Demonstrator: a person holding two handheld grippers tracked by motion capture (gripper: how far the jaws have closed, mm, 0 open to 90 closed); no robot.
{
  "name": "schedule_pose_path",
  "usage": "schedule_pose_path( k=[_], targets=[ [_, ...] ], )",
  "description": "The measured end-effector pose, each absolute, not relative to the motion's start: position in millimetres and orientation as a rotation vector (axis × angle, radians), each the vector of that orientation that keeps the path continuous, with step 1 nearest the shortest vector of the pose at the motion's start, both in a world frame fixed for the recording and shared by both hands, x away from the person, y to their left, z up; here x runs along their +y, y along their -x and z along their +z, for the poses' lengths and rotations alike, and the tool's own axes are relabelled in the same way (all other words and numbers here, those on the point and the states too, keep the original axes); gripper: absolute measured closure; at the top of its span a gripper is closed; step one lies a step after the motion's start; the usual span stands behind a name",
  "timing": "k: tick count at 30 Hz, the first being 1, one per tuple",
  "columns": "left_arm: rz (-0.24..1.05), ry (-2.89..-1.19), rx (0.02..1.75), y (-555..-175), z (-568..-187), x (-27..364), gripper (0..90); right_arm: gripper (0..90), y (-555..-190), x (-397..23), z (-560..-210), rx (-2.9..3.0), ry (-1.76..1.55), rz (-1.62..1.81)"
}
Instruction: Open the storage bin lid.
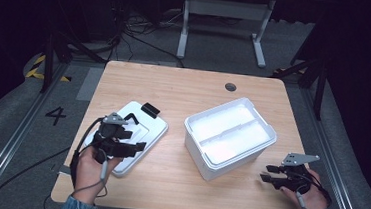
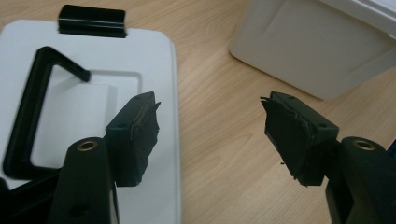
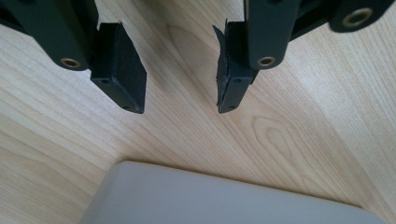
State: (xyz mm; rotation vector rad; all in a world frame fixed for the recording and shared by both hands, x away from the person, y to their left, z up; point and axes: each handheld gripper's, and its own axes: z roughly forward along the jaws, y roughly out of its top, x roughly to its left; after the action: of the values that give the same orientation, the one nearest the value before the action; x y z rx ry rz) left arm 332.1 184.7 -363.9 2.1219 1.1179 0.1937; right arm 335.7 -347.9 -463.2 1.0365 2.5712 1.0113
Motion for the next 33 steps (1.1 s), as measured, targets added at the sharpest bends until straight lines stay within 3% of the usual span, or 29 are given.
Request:
schedule_pose_path(
  k=[14, 22, 33],
  targets=[
    [0.201, -2.319, 0.987, -326, -389, 132, 34.5, 53.3, -336, -350, -464, 2.569, -1.047, 1.008],
    [0.145, -2.332, 0.985, -327, -404, 121, 33.1, 53.2, -336, -350, -465, 2.572, -1.044, 1.003],
    [0.182, -2.327, 1.011, -326, -438, 113, 29.7, 51.7, -338, -351, -468, 2.562, -1.032, 1.015]
  ],
)
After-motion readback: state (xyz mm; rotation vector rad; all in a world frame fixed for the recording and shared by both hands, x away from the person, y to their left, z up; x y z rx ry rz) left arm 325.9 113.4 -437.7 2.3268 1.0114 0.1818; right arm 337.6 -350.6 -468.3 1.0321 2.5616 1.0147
